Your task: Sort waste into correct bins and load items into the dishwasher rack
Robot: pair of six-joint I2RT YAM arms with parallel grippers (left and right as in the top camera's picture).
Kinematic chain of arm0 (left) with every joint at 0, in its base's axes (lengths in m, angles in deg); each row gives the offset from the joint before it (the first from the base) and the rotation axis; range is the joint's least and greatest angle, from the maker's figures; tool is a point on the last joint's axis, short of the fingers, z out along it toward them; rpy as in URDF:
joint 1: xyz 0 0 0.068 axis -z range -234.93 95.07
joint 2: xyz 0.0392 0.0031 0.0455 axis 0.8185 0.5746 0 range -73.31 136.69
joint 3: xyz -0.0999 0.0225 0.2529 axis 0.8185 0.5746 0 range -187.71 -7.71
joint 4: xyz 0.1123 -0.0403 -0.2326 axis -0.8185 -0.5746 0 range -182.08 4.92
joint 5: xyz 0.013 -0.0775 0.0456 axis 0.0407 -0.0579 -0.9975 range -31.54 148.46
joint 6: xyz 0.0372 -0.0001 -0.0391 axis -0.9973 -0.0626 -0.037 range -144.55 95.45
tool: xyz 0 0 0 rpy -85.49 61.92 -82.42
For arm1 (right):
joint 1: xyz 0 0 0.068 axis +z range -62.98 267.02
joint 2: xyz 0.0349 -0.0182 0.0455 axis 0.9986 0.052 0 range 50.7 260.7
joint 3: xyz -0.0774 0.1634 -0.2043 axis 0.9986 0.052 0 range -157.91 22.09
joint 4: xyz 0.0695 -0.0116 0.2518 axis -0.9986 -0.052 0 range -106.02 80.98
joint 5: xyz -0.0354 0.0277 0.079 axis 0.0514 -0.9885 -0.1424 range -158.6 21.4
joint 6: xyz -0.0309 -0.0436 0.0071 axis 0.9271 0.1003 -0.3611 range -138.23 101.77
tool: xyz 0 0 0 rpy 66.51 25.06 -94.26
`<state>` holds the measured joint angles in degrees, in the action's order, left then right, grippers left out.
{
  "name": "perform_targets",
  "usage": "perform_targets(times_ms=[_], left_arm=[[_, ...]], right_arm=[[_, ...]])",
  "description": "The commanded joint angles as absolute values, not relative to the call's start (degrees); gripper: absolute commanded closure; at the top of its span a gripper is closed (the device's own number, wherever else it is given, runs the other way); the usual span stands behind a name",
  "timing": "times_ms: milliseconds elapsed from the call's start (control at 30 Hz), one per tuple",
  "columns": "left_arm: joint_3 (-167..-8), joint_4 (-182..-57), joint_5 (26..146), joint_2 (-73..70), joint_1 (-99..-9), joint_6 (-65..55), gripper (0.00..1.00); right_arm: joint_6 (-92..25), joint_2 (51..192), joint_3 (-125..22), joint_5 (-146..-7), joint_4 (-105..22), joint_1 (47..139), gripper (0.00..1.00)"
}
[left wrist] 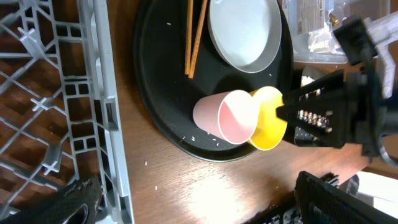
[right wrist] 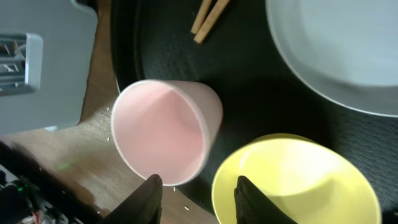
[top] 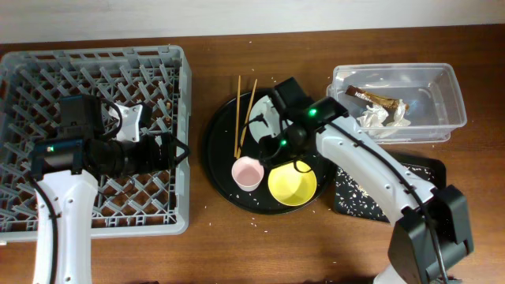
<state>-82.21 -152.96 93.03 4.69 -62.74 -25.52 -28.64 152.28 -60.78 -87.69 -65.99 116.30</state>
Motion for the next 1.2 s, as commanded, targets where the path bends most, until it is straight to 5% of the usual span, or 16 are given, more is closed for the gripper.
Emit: perform_targets(times_ms=[0,133,167,300,433,500,567,667,767,833,900,967,1033,1067,1100,1167], left_arm=[[-83.0,-152.8,98.3,3.9,-62.5,-23.7,0.01],[-83.0,-152.5,104.2,3.9,-62.5,-23.7,0.01],[-83.0,-152.3,106.5,3.9,-62.5,-23.7,0.01],[-83.0,-147.6,122.8,3.9,-62.6,-23.7,0.01],[-83.0,-146.7,139.5,3.9,-62.6,-23.8,0.01],[-83.0,-146.6,143.5,3.9,-62.4,-23.7,0.02],[-83.0,-146.6,145.0,3.9,-60.5,-23.7,0.04],[-83.0,-146.2,148.7,3.7,-55.5,-23.4,0.21],[-83.1,-145.9,148.7,2.4,-51.3,-23.5,0.2],[-83.2,-144.4,148.7,0.7,-51.3,-23.5,0.06],[-83.2,-143.3,148.7,-0.7,-51.3,-23.5,0.02],[-83.2,-142.9,148.6,-0.9,-51.3,-23.5,0.28],[-83.2,-142.7,148.6,-0.9,-51.3,-23.5,0.3],[-83.2,-142.1,148.6,-0.9,-51.3,-23.5,0.43],[-83.2,-141.6,148.6,-0.9,-51.3,-23.5,0.44],[-83.2,-141.2,148.6,-0.9,-51.3,-23.5,0.25]], right_arm=[[-29.9,157.1,-58.3,-87.5,-63.6,118.2,0.61],[-29.9,159.2,-57.6,-90.3,-62.6,117.9,0.94],[-29.8,157.7,-58.6,-90.3,-62.8,117.2,0.96],[-24.4,149.5,-68.1,-100.7,-69.7,112.1,0.96],[-12.1,142.3,-75.9,-133.7,-71.1,105.3,0.96],[-9.7,142.0,-75.9,-139.2,-71.0,105.8,0.96],[-8.5,142.0,-75.9,-140.3,-71.0,106.4,0.96],[-8.6,142.3,-75.8,-139.3,-70.9,106.6,0.96],[-8.6,143.0,-75.8,-135.9,-70.8,106.6,0.96],[-9.3,143.1,-75.8,-135.9,-69.6,106.6,0.96],[-9.7,143.1,-75.8,-136.1,-68.6,106.6,0.96],[-10.1,143.1,-75.8,-136.1,-68.7,106.6,0.96],[-10.1,143.1,-75.8,-136.1,-68.6,107.3,0.96],[-10.1,143.1,-75.8,-135.8,-68.6,108.5,0.96],[-10.1,143.1,-75.8,-135.4,-68.6,108.9,0.96],[-10.1,143.1,-75.8,-133.9,-68.8,109.1,0.96]])
